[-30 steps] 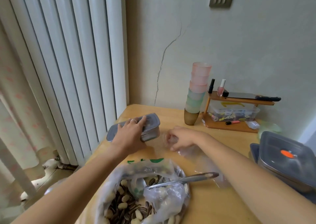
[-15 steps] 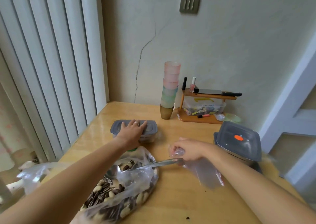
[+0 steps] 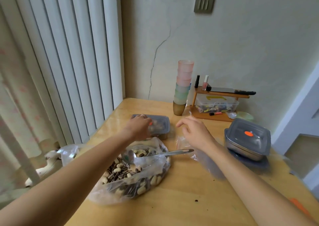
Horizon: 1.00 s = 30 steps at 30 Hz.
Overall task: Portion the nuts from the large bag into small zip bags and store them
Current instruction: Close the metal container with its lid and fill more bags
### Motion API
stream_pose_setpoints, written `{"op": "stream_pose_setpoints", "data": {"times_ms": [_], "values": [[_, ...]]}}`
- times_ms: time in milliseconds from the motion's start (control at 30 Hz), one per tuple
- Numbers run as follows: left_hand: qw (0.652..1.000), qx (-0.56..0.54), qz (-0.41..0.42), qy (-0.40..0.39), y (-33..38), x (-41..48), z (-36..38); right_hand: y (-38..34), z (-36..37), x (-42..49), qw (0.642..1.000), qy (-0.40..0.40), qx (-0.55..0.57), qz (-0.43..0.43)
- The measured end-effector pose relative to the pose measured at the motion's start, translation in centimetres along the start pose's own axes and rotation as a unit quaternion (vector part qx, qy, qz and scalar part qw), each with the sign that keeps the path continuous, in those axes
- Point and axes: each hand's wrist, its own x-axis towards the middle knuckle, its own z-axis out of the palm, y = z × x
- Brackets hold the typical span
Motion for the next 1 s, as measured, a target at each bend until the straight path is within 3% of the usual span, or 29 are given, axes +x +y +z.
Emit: {"op": "stream_pose_setpoints", "data": {"times_ms": [67,167,233,267,333,400,433,467,533,667,833,1000], "values": [[0.996,-0.036,-0.024,0.083,0.2,-2.2,-0.8,-3.8,0.5,-1.2,0.996,-0.024,0.047,-0.071],[0.973,-0.073,-0.021,0.216,1.1,-6.3,-0.8,-7.6,3.2,-3.4,0.979,-0.146,0.011,-0.145],[0.963,-0.09,0.005,0.253,1.7,-9.2,0.3,-7.9,5.2,-4.4,0.979,-0.143,-0.004,-0.145],[0.964,-0.101,0.016,0.246,2.1,-10.5,1.1,-7.6,5.9,-5.0,0.985,-0.108,0.021,-0.135],[0.966,-0.118,0.027,0.227,2.6,-12.7,3.0,-6.0,6.8,-6.3,0.99,0.068,0.051,-0.109],[0.966,-0.13,0.035,0.219,3.2,-13.9,4.7,-3.7,7.1,-7.8,0.956,0.291,-0.013,-0.024],[0.967,-0.135,0.035,0.213,3.6,-14.3,5.5,-2.6,6.8,-8.6,0.932,0.357,-0.052,0.042],[0.967,-0.139,0.034,0.209,4.0,-14.5,6.1,-1.7,6.6,-9.1,0.916,0.378,-0.083,0.108],[0.964,-0.15,0.031,0.215,4.7,-14.8,6.9,0.1,6.3,-9.9,0.908,0.338,-0.126,0.214],[0.953,-0.171,0.028,0.249,5.9,-15.6,7.9,2.5,6.8,-11.2,0.922,0.23,-0.092,0.297],[0.936,-0.191,0.02,0.295,5.7,-16.8,7.3,3.0,5.3,-10.7,0.905,0.292,0.021,0.309],[0.931,-0.206,0.014,0.301,6.1,-18.1,6.5,1.6,4.3,-10.5,0.901,0.392,-0.008,0.185]]}}
